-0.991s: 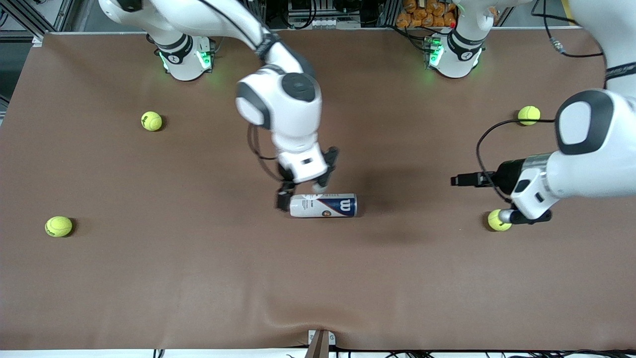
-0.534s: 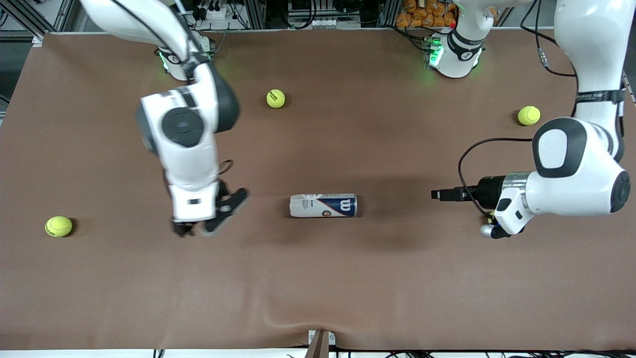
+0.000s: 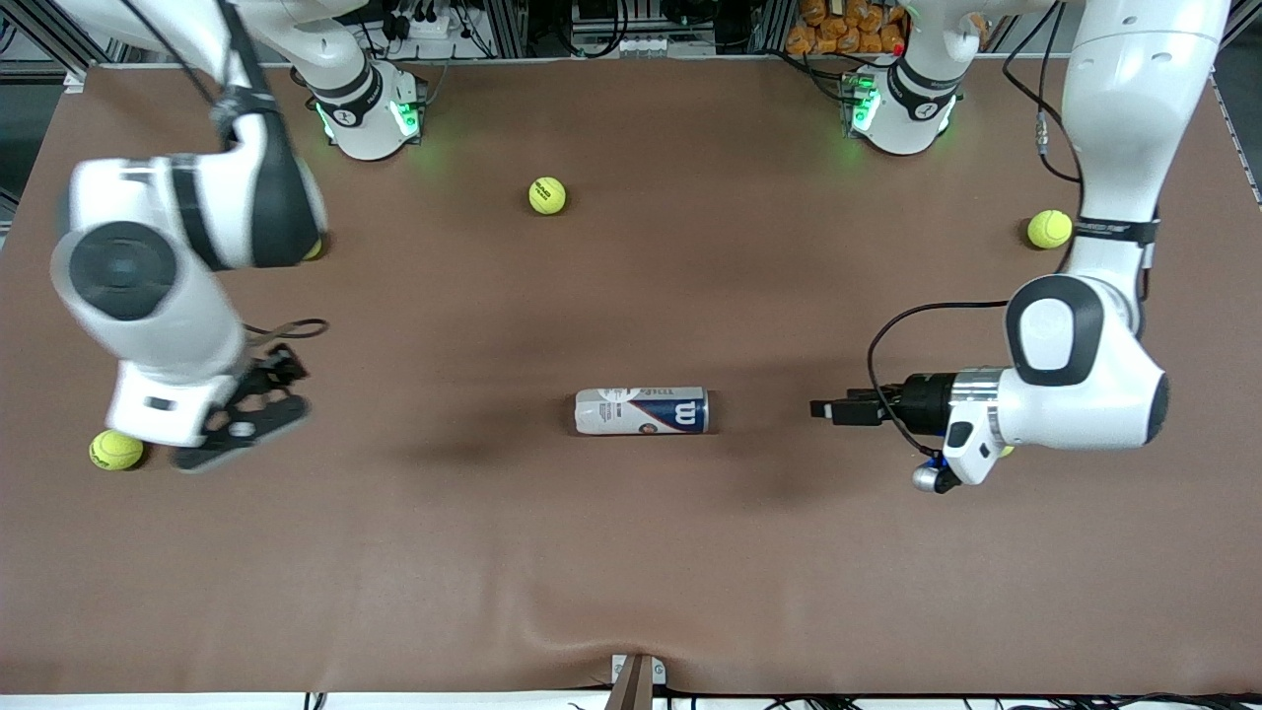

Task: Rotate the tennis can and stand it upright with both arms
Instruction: 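Withdraw the right gripper while the left gripper reaches toward the can, then close the left gripper around the can's end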

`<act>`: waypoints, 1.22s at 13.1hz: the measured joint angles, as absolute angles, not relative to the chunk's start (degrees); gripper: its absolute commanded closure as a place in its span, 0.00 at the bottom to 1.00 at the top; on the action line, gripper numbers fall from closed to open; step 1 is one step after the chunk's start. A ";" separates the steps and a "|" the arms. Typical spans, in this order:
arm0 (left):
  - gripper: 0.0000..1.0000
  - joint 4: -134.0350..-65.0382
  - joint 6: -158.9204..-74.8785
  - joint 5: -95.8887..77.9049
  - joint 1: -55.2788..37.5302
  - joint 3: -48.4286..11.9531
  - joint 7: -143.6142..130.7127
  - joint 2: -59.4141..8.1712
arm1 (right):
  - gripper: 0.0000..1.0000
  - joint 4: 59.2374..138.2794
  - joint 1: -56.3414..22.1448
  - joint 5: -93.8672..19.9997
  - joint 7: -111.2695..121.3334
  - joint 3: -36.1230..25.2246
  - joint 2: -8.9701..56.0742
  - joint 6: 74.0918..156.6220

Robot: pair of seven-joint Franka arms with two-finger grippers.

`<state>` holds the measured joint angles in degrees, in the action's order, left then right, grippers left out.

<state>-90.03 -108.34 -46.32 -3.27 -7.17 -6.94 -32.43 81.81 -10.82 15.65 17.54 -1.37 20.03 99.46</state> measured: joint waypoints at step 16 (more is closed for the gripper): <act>0.00 -102.30 -113.64 -85.04 -5.61 -7.13 25.64 -40.43 | 0.00 82.36 0.12 3.23 3.97 -1.32 7.29 87.44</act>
